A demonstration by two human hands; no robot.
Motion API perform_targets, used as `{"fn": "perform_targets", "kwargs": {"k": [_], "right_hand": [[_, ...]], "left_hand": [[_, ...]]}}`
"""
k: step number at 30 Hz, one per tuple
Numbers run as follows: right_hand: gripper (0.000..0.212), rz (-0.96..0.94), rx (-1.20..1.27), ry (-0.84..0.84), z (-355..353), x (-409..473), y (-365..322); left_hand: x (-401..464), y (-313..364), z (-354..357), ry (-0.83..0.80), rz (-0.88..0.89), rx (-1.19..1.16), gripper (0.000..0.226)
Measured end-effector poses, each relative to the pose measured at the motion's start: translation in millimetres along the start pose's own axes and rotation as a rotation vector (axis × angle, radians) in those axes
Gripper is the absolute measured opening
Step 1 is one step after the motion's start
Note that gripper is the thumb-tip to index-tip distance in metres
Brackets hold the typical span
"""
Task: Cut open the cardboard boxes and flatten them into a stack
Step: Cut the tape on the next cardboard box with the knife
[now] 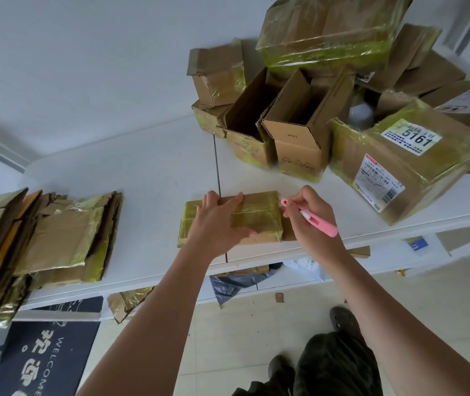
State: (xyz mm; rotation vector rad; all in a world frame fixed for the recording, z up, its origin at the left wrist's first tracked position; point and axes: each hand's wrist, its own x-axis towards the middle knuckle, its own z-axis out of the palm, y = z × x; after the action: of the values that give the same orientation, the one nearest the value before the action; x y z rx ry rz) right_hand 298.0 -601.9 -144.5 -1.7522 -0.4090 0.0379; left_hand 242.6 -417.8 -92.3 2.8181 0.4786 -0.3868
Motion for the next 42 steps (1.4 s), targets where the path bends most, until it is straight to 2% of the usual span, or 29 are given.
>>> {"fn": "perform_targets", "kwargs": {"k": [5, 10, 16, 20, 24, 29, 35, 42], "right_hand": [[0.016, -0.001, -0.027, -0.02, 0, -21, -1], [0.015, -0.103, -0.098, -0.037, -4, -43, 1], [0.016, -0.077, -0.083, -0.11, -15, -42, -10], [0.017, -0.021, -0.019, -0.023, -21, -24, -10], [0.011, -0.006, -0.058, -0.044, -7, -14, -9], [0.014, -0.064, -0.151, -0.1, -8, -41, 2], [0.012, -0.064, -0.111, -0.011, -11, -32, -3], [0.017, -0.085, -0.167, -0.086, -9, -42, 0]], "left_hand": [[0, 1, 0, -0.012, -0.011, -0.001, 0.092], [-2, 2, 0, -0.015, -0.008, 0.001, 0.092], [-2, 3, -2, -0.019, 0.003, 0.012, 0.091], [-1, 1, -2, -0.024, 0.013, 0.006, 0.091], [-2, 1, -3, -0.025, 0.014, 0.0, 0.091], [-1, 1, -2, -0.021, 0.015, 0.006, 0.09], [0, 0, -2, -0.015, 0.016, -0.003, 0.09], [-1, 1, 0, -0.011, 0.02, -0.001, 0.091]]}}
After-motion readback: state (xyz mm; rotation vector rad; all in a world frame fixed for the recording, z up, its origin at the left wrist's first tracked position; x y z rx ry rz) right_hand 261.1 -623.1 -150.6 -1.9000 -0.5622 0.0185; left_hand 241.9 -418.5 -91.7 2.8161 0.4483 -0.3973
